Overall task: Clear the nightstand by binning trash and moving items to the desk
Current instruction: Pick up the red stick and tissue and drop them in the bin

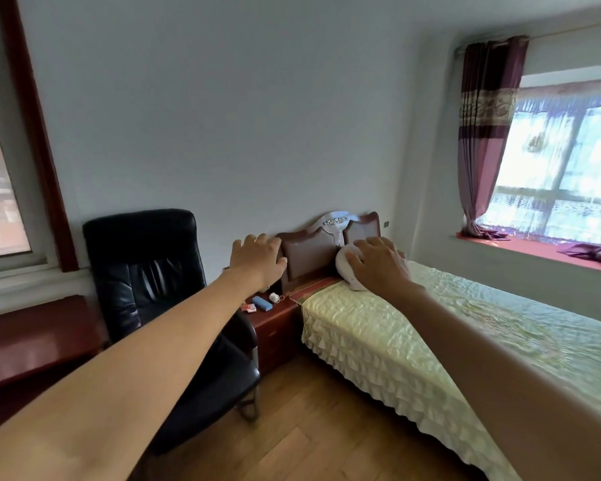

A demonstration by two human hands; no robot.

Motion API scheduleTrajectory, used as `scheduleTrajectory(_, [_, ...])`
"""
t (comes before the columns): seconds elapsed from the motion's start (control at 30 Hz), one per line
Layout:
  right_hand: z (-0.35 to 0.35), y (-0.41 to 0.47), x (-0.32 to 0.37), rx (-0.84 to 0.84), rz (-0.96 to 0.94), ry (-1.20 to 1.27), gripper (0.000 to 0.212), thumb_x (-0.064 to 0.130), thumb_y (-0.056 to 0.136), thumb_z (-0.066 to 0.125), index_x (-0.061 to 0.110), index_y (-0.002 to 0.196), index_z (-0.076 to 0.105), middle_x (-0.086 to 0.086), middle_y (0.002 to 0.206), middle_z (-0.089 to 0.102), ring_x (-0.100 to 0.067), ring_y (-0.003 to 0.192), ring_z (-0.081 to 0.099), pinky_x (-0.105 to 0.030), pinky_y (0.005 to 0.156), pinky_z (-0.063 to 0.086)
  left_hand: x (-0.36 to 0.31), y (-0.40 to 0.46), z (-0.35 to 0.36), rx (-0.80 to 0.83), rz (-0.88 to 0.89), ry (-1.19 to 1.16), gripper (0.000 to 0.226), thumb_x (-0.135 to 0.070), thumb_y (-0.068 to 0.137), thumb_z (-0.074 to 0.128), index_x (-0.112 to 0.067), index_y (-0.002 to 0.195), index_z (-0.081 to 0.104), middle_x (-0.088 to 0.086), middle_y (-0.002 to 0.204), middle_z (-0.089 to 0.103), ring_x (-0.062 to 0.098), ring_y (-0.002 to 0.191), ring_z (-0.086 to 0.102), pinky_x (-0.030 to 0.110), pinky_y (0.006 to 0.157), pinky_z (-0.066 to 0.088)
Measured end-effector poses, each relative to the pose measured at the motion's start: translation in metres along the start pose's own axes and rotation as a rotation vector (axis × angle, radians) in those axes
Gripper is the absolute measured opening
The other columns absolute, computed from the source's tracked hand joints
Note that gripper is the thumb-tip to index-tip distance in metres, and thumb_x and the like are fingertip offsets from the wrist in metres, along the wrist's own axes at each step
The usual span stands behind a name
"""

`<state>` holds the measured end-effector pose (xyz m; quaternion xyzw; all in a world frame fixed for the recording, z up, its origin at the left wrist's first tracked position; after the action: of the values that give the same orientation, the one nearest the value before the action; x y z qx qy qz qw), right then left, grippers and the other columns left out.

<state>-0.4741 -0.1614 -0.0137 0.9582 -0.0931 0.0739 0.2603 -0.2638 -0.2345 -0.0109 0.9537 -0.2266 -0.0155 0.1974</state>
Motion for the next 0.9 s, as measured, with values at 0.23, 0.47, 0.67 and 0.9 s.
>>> scheduleTrajectory(0.23, [0.062,0.077,-0.023,0.019,0.016,0.009,0.046,0.045,0.094,0.036,0.019,0.128,0.053,-0.006,0.137,0.050,-0.027,0.132,0.036,-0.048,0.104,0.034,0.008,0.089,0.052,-0.018,-0.002,-0.002,0.048,-0.042,0.095,0.037,-0.014,0.133,0.043,0.010,0.137,0.048,0.032,0.125,0.042,0.046,0.101,0.034])
scheduleTrajectory(0.47, [0.123,0.186,-0.038,0.010,0.030,0.016,0.043,0.042,0.094,0.039,0.019,0.129,0.052,-0.007,0.138,0.050,-0.027,0.133,0.036,-0.047,0.105,0.032,0.034,0.198,0.109,-0.032,0.015,-0.022,0.048,-0.041,0.095,0.036,-0.015,0.135,0.042,0.009,0.138,0.046,0.030,0.127,0.040,0.046,0.103,0.032])
scheduleTrajectory(0.67, [0.181,0.252,-0.055,0.029,0.054,0.022,0.043,0.043,0.094,0.038,0.019,0.125,0.056,-0.005,0.138,0.051,-0.027,0.132,0.037,-0.047,0.104,0.033,0.053,0.277,0.166,0.015,-0.002,-0.035,0.049,-0.041,0.095,0.037,-0.015,0.136,0.041,0.009,0.139,0.045,0.031,0.127,0.040,0.045,0.102,0.033])
scheduleTrajectory(0.9, [0.247,0.314,-0.077,0.116,0.036,0.041,0.046,0.040,0.097,0.036,0.020,0.137,0.047,-0.005,0.147,0.041,-0.026,0.138,0.029,-0.046,0.107,0.027,0.054,0.350,0.241,0.058,-0.017,-0.042,0.050,-0.040,0.094,0.038,-0.015,0.137,0.040,0.009,0.141,0.044,0.031,0.128,0.039,0.045,0.101,0.034])
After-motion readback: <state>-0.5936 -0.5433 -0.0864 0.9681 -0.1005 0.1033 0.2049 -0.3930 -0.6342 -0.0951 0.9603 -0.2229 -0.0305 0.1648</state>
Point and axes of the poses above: each hand's wrist, its own y-axis towards the middle knuckle, its own z-axis out of the palm, x = y × z, the point moved 3 cm from there along y, towards the middle knuckle
